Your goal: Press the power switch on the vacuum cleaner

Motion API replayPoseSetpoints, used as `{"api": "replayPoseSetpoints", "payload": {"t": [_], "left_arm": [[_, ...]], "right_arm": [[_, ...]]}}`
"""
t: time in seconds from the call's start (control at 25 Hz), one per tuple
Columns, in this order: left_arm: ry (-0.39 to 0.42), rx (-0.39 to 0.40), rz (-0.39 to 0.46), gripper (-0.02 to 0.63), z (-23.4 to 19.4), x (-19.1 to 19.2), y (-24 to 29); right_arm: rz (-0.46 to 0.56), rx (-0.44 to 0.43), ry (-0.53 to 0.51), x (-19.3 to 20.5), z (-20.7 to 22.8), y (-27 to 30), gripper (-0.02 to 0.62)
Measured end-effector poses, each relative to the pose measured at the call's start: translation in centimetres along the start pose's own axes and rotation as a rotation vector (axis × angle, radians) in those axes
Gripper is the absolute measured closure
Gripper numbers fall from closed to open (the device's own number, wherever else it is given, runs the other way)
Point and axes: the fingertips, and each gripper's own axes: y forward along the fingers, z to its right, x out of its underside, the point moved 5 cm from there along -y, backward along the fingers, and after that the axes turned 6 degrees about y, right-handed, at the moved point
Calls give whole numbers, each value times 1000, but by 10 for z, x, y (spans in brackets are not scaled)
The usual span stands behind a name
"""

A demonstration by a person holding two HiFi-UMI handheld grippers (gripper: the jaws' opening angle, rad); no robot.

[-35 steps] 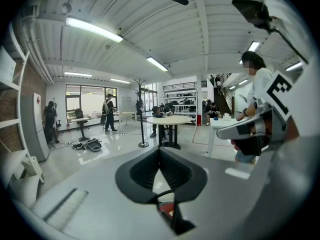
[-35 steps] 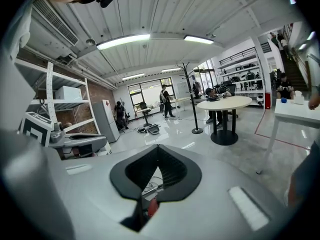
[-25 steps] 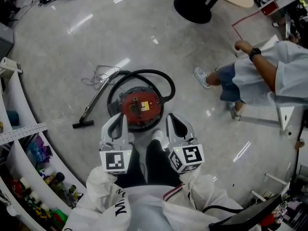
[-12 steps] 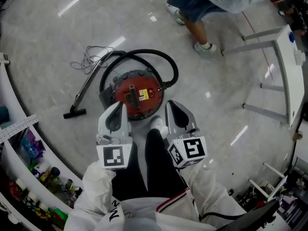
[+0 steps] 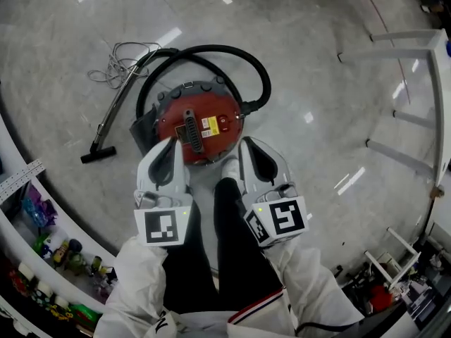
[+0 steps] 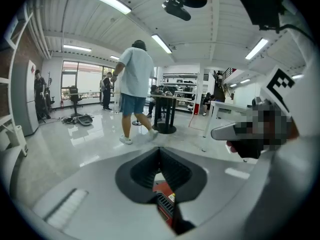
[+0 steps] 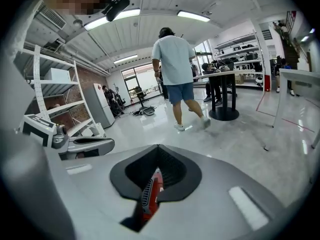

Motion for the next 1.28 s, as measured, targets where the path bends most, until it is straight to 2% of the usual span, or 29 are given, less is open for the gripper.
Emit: {"api": "replayPoseSetpoints", "payload": {"t": [0.44,0.68,1.28], "left_arm": [[-34,-18,-39,606,-1,33,17],[-38,-12,-30,606,0,26,18],[-70,-56,-35,606,-7,24,9]], "right_arm": [[-79,-1,-6,33,17,22,595],[-131,1,-18,51,26,43,595],[-270,47,-56,104,59,101,595]]}}
